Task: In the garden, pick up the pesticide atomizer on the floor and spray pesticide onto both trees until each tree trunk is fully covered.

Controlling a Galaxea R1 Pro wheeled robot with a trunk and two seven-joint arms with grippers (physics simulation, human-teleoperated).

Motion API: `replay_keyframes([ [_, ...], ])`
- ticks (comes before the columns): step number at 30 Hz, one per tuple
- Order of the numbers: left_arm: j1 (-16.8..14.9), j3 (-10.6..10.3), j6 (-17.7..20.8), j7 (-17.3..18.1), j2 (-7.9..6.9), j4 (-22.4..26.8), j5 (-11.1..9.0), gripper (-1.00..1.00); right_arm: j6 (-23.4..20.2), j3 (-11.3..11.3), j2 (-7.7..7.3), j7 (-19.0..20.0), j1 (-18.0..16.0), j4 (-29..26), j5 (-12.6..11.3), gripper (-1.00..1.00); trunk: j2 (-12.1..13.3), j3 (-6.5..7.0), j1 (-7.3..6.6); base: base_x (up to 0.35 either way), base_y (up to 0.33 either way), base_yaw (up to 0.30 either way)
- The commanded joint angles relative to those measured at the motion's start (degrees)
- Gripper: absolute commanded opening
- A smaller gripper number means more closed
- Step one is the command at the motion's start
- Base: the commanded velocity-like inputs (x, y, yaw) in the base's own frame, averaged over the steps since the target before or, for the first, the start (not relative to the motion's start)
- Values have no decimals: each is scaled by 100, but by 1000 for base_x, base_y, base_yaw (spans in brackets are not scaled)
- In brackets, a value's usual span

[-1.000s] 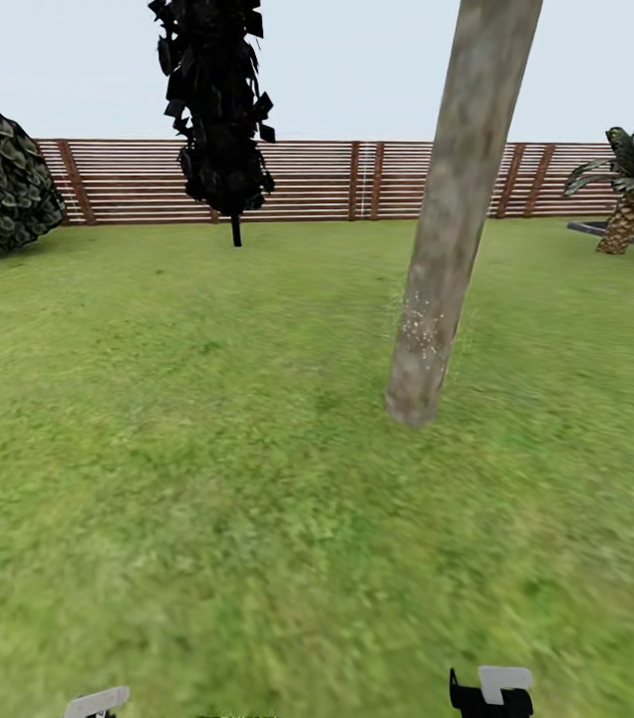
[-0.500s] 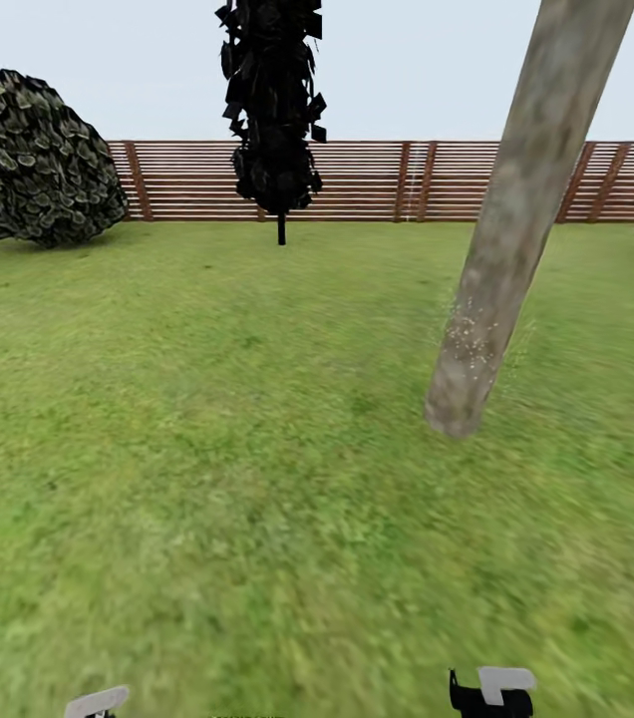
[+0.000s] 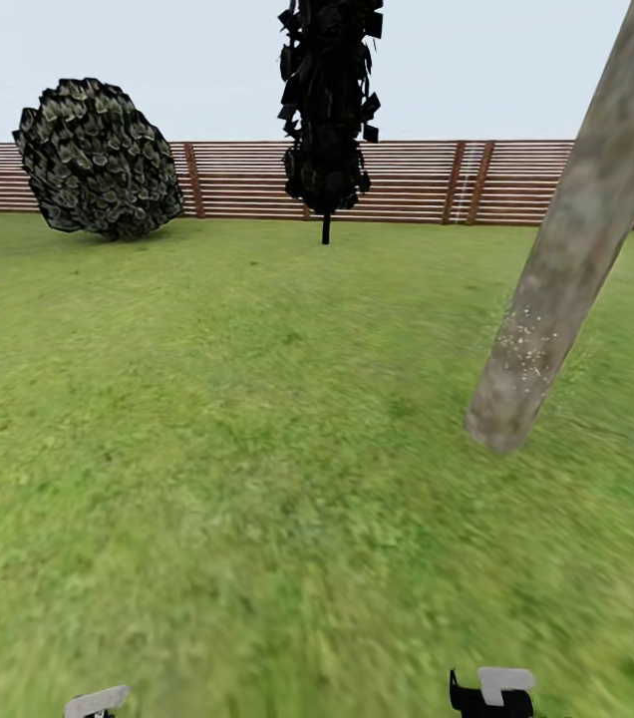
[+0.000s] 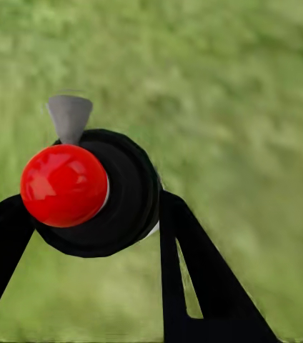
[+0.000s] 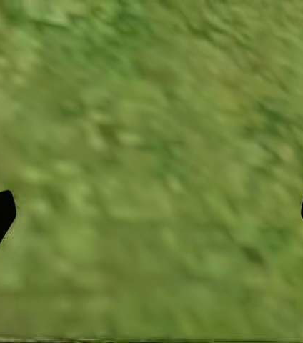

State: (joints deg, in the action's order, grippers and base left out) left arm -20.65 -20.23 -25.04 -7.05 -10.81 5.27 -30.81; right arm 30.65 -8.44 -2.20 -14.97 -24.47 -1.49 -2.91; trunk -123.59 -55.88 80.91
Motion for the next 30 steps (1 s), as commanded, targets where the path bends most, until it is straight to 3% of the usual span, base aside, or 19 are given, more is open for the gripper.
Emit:
replay_keyframes([
  [1, 0, 2, -1, 2, 0, 0, -2, -100, 0, 0, 0, 1, -1, 0, 0, 100, 0, 0, 0, -313, 0, 281],
  [16, 0, 2, 8, 2, 0, 0, -4, -100, -4, 0, 0, 3, 3, 0, 1, 100, 0, 0, 0, -331, 0, 281],
  [30, 0, 2, 8, 2, 0, 0, -4, -100, -1, 0, 0, 3, 3, 0, 1, 100, 0, 0, 0, -17, 0, 281],
])
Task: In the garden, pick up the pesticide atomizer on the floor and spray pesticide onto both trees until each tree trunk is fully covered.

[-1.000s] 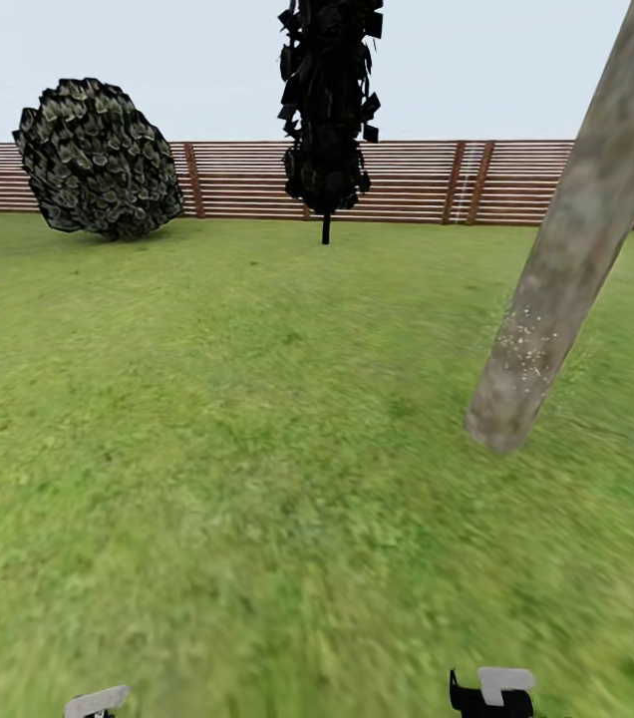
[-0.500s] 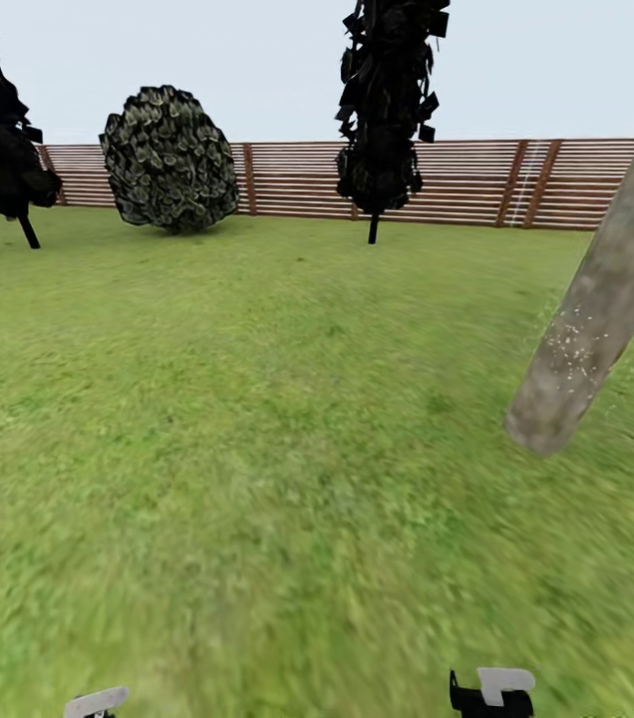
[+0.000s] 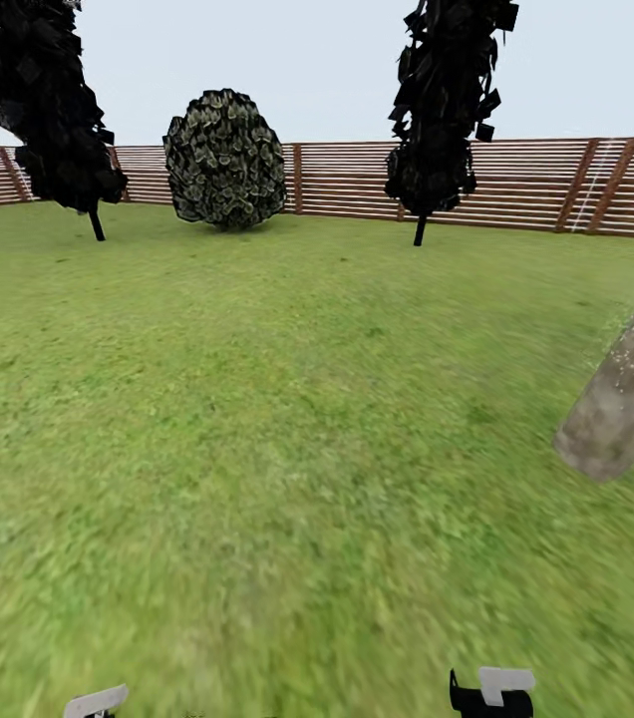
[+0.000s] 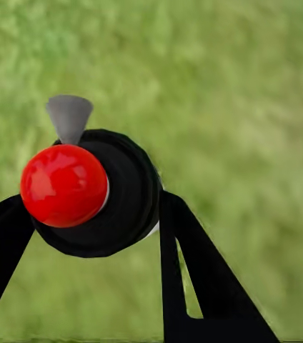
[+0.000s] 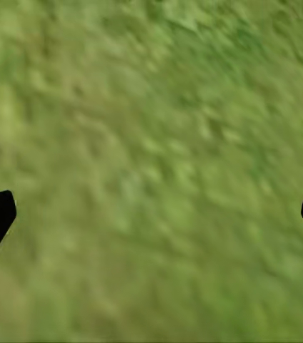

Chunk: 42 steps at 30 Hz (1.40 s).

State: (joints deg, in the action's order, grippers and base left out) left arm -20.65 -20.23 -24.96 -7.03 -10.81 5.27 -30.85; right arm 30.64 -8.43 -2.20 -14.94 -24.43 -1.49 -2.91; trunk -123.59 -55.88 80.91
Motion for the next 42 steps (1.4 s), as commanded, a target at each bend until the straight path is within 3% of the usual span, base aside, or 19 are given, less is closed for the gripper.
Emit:
replay_keyframes([
  [1, 0, 2, 0, 0, 0, 0, 0, -100, 0, -1, 0, 0, 0, 0, 1, 100, 0, 0, 0, 0, 0, 281],
  [42, 0, 1, 8, 0, 0, -3, 8, -100, -2, -1, 3, 0, 0, 0, 1, 100, 0, 0, 0, 0, 0, 281],
])
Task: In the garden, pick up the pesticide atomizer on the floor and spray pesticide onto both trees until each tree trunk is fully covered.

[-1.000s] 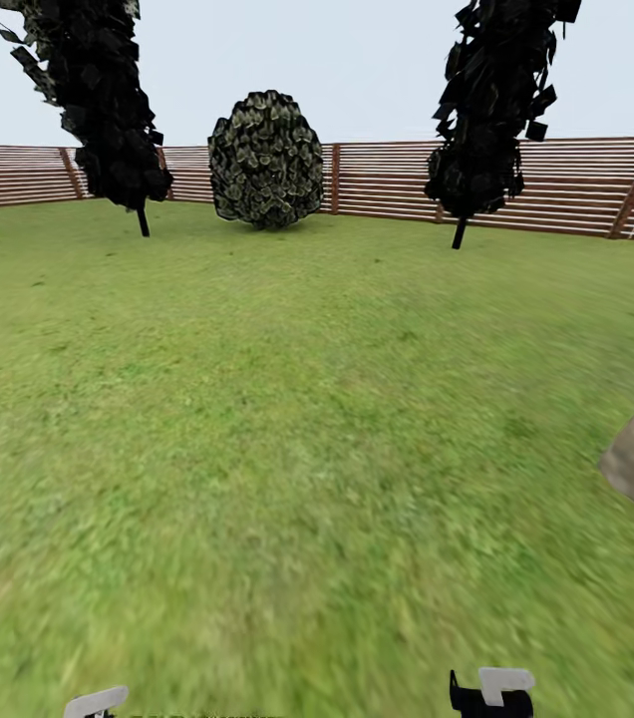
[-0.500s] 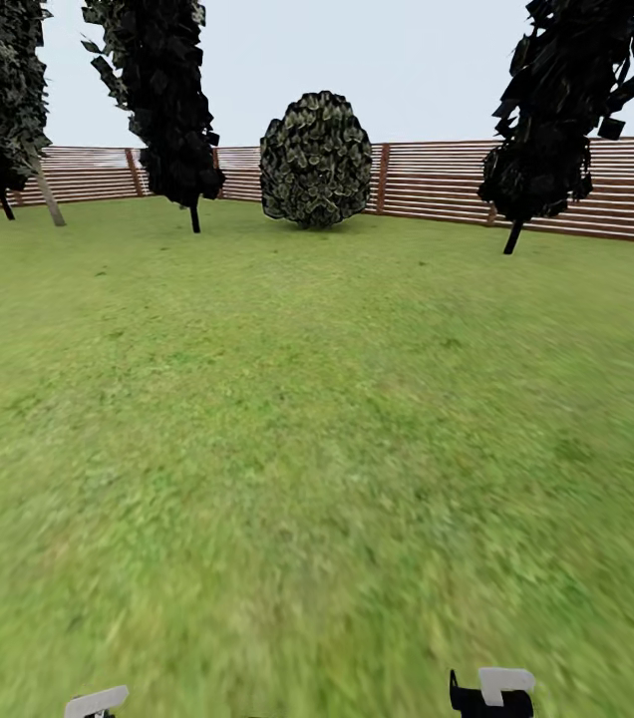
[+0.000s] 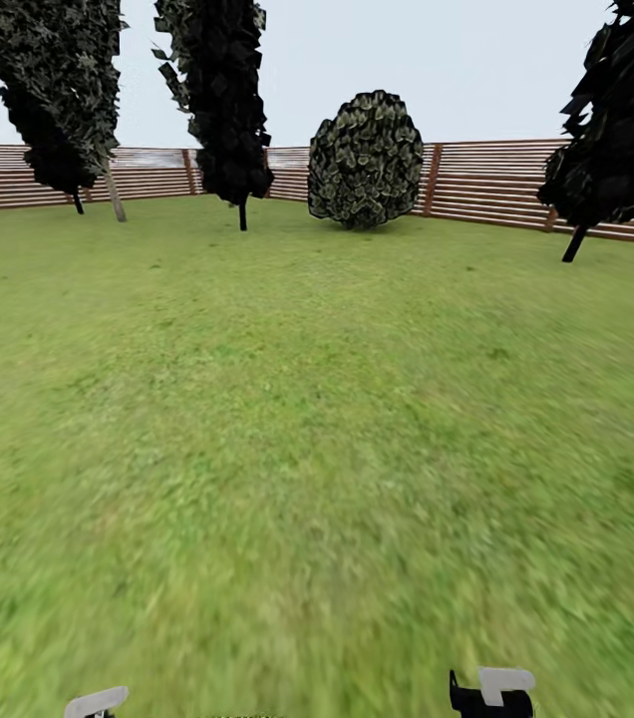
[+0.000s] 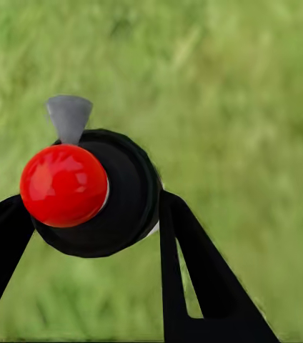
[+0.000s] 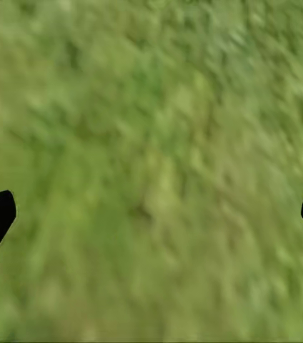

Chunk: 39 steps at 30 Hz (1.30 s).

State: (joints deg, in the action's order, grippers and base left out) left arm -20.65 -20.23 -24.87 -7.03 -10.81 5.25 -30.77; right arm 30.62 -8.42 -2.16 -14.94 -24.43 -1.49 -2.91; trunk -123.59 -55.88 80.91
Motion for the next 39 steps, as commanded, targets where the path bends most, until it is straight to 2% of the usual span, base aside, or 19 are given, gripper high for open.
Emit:
replay_keyframes([
  [1, 0, 1, 1, 0, 0, 0, 0, -100, -1, -1, 3, 0, 0, 0, 1, 100, 0, 0, 0, 0, 0, 281],
  [14, 0, 1, 0, 0, 0, 1, 1, -100, 3, -1, 5, 0, 9, 0, 1, 100, 0, -19, 0, 0, 0, 281],
  [21, 0, 1, 0, 0, 0, 1, 1, -100, 6, -1, 73, 0, 9, 0, 1, 100, 0, -39, 0, 0, 0, 281],
  [39, -2, 1, 0, 0, 0, 3, 0, -100, 6, -1, 76, 0, 9, 0, 4, 100, 0, -90, 0, 0, 0, 281],
])
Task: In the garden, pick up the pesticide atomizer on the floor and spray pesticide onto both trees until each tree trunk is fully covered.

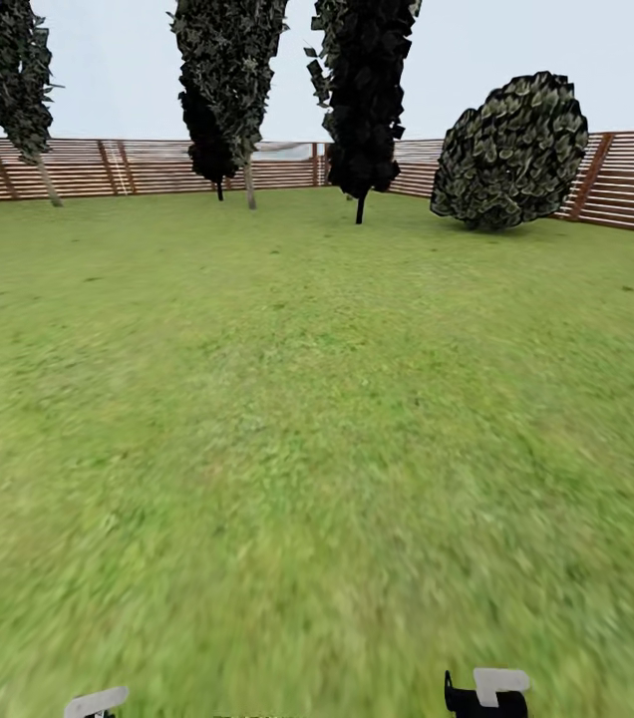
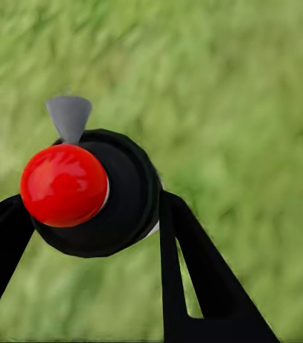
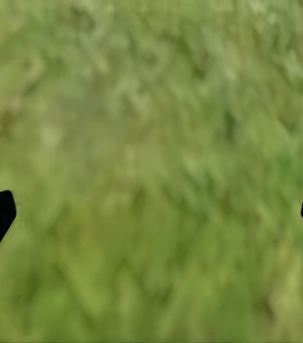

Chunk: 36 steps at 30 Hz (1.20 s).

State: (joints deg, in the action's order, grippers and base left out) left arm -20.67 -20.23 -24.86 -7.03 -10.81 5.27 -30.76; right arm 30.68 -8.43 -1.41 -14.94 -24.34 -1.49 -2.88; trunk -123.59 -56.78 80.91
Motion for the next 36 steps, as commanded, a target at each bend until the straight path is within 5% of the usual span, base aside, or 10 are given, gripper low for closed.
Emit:
replay_keyframes([
  [1, 1, 2, -1, 0, 0, -1, 0, -100, 0, -1, 0, 0, 0, 0, 2, 100, 0, -3, 0, 0, 0, 281],
  [36, 2, 2, 9, 0, 0, -2, 0, -100, 0, -1, 0, 0, 2, 0, 6, 100, 0, -103, 0, 0, 0, 281],
])
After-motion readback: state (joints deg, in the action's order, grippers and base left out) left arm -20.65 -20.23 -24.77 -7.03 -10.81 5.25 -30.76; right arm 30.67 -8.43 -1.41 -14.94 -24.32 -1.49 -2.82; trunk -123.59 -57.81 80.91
